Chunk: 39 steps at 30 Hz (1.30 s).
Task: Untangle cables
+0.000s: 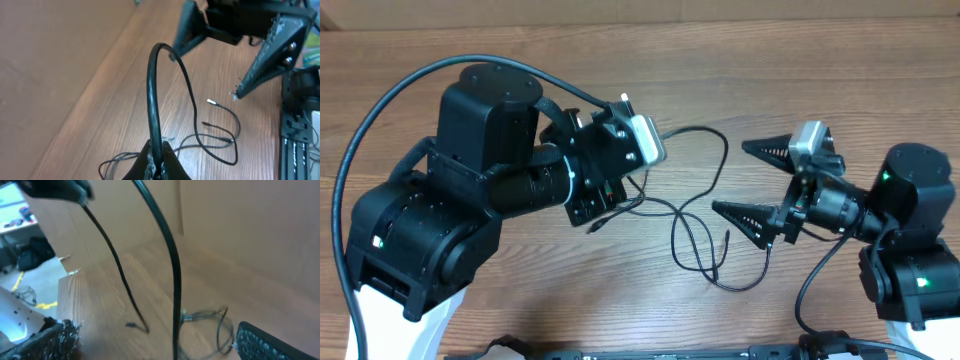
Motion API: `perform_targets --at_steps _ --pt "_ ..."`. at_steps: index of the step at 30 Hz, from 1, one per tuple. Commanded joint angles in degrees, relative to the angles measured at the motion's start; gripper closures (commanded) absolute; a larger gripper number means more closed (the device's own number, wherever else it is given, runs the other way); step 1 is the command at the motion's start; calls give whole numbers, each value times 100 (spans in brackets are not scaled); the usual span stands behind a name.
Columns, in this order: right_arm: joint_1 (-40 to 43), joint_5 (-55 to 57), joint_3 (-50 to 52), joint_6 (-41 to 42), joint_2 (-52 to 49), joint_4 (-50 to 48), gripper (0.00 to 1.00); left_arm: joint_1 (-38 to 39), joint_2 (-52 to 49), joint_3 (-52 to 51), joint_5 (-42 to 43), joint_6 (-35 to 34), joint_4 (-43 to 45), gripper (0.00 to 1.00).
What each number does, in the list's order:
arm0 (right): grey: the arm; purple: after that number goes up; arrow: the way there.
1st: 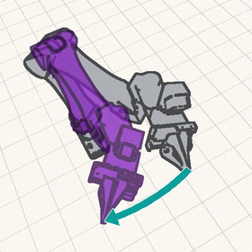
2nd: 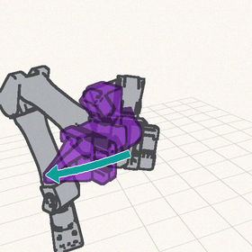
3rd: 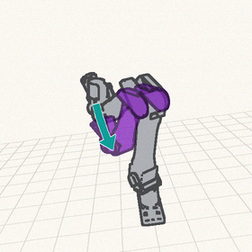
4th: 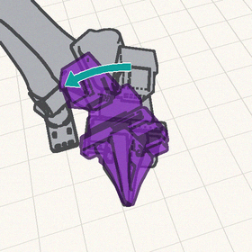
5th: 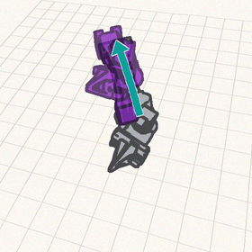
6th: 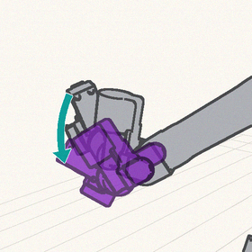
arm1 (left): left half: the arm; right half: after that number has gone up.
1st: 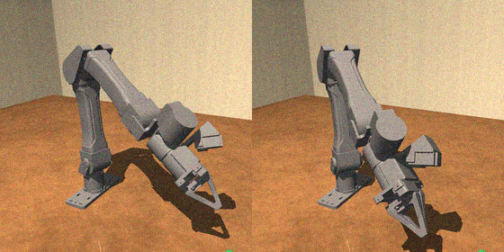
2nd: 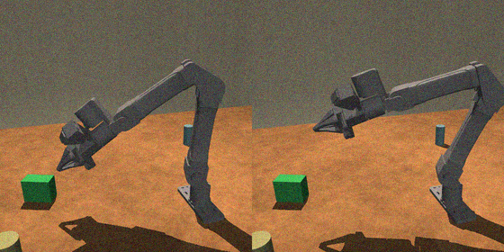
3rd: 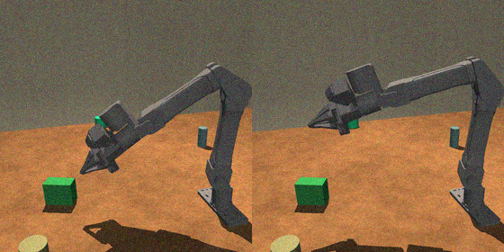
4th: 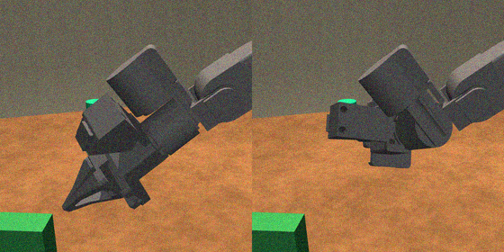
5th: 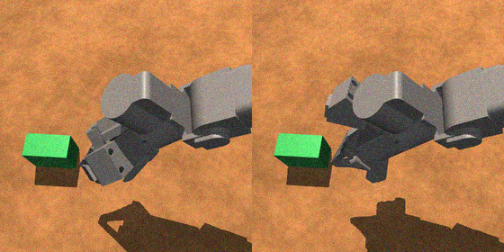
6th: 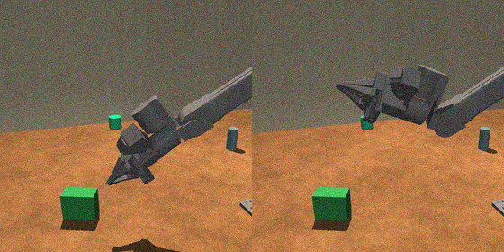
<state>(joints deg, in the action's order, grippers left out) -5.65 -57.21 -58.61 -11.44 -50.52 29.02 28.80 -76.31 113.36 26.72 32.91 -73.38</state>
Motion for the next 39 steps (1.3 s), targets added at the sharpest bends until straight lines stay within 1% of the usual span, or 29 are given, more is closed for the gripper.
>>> perform_targets --at_steps 1,4,9,11,13,15,16,17,18,20,21,22,23,24,25,26,27,29,30,32,35,37,38,39 --pt "13 -560 -66 -236 13 -514 0 13 -46 79 374 273 -15 96" --pt "13 -723 -66 -234 13 -1067 0 13 -50 79 656 354 -15 96" --pt "13 -857 -66 -234 13 -1617 1 15 -57 79 1255 507 -11 96" --pt "13 -1110 -66 -234 13 -1775 5 15 -57 79 1333 507 -11 96" --pt "13 -1327 -66 -234 13 -1934 12 17 -61 79 1440 507 -11 96" --pt "13 -1508 -66 -232 13 -1996 24 17 -94 79 1554 505 11 96" --pt "13 -1602 -66 -232 13 -1993 28 17 -122 79 1582 505 11 96" --pt "13 -1792 -66 -229 2 -1991 41 17 -181 79 1687 505 13 96" --pt "13 -1893 -66 -229 -4 -1991 48 17 -212 79 1733 505 20 96" --pt "13 -2000 -66 -208 -28 -1974 79 17 -297 79 1792 503 48 96" --pt "13 -2002 -66 -208 -28 -1961 90 15 -323 79 1790 503 57 96" --pt "13 -2002 -66 -208 -28 -1952 96 15 -354 79 1777 503 61 96" --pt "13 -2002 -66 -190 -28 -1952 96 15 -363 79 1766 503 61 89" --pt "13 -2000 -66 -186 -28 -1952 96 15 -369 79 1766 505 61 80" --pt "13 -2000 -66 -184 -28 -1952 96 15 -372 79 1766 501 55 43" --pt "15 -1878 -66 -68 -28 -1958 96 15 -372 79 1764 479 52 0" --pt "15 -1746 -66 20 -28 -1956 96 13 -372 79 1764 481 52 0" --pt "15 -743 -66 614 -28 -1954 96 11 -372 79 1764 479 52 0" --pt "15 -61 -66 935 -28 -1956 96 11 -372 79 1764 479 52 0" --pt "15 1016 -68 1408 -28 -1961 96 11 -372 79 1762 481 33 0" --pt "15 2452 -68 1899 -28 -2044 96 11 -372 79 1593 417 -22 0" --pt "26 3598 -68 2240 -28 -2179 96 11 -372 79 1460 302 -24 0" --pt "26 3825 -68 2293 -28 -2223 96 11 -372 79 1462 286 -24 0" --pt "26 4310 -68 2382 -28 -2321 96 11 -372 79 1462 286 -24 0"
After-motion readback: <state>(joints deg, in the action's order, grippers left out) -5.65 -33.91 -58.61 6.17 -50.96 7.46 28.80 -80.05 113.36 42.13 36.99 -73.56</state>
